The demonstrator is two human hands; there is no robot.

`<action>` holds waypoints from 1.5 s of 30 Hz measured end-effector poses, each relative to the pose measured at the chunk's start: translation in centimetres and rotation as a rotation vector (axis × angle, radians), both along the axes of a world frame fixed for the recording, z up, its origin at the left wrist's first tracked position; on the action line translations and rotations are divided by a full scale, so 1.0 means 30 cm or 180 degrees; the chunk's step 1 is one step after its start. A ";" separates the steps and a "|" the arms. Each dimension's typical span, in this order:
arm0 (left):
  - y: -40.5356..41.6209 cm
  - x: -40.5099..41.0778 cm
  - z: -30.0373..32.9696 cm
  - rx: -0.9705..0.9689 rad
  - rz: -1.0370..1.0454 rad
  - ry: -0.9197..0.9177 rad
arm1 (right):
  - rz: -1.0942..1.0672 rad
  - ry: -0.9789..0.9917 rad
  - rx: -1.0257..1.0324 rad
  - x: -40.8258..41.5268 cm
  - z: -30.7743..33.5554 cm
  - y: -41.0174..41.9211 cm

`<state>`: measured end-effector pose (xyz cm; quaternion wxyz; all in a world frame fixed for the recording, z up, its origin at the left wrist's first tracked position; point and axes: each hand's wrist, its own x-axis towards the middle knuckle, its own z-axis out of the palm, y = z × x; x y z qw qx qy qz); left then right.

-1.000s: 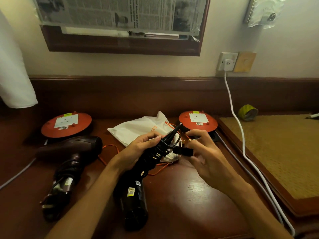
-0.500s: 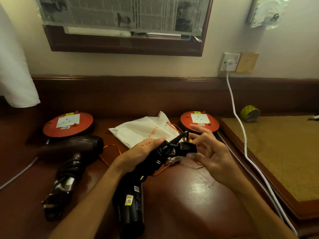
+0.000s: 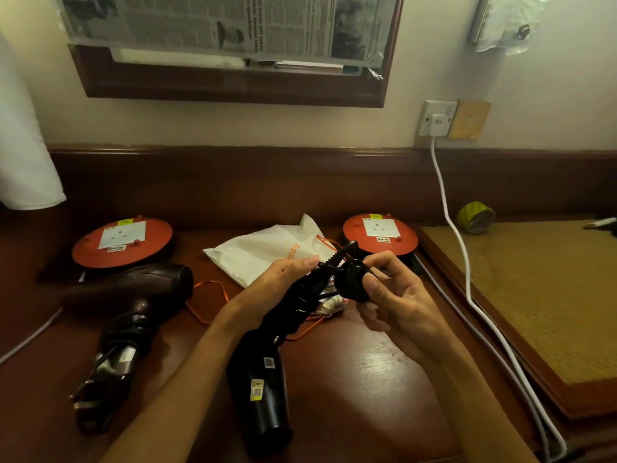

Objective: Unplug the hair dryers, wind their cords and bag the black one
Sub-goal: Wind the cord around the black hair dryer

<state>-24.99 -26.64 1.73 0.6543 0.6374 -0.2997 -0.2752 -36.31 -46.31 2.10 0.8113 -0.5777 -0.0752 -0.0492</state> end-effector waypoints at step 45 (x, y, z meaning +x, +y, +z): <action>-0.018 -0.057 0.021 -0.0121 -0.0140 0.1067 | 0.0255 -0.0157 0.0370 -0.028 0.027 0.075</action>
